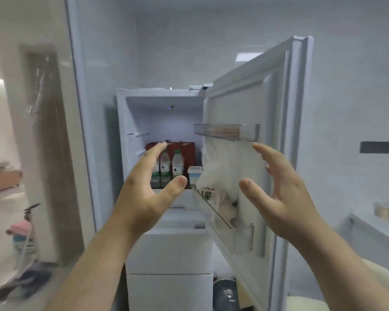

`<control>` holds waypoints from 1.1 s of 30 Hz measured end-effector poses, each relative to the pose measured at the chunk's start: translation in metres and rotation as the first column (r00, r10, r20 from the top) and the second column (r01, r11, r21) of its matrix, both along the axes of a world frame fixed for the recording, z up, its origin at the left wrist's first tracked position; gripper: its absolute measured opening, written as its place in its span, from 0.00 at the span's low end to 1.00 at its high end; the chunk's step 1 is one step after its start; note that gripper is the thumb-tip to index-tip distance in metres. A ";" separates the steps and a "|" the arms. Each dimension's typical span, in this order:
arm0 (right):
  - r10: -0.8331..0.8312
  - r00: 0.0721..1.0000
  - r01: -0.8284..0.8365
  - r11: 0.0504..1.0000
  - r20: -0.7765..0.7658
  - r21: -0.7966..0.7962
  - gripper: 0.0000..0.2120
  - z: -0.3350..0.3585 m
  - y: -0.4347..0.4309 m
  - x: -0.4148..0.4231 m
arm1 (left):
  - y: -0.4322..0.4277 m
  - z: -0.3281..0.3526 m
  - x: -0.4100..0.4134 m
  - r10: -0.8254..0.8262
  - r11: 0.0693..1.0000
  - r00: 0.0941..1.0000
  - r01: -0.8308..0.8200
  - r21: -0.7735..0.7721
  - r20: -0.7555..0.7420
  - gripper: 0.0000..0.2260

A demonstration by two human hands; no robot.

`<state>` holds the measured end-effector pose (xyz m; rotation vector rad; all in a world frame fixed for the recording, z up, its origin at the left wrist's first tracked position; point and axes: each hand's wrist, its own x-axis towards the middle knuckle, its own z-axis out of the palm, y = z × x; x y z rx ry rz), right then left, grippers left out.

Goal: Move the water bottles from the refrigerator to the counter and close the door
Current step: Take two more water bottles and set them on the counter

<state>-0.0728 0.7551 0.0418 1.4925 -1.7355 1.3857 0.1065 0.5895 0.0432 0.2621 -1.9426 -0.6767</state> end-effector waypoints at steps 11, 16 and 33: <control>-0.026 0.999 0.022 0.985 0.021 0.173 0.33 -0.005 -0.239 0.038 | -0.224 0.003 0.033 0.100 0.995 0.985 -0.098 -0.018 0.141 0.32; -0.100 0.994 0.087 0.973 0.051 0.212 0.33 -0.006 -0.318 0.022 | -0.308 0.003 0.010 0.099 0.995 0.984 -0.096 -0.025 0.146 0.31; -0.089 0.958 0.063 0.993 0.273 0.103 0.34 -0.032 -0.570 -0.177 | -0.519 -0.012 -0.201 0.121 0.985 0.986 -0.134 0.109 0.113 0.28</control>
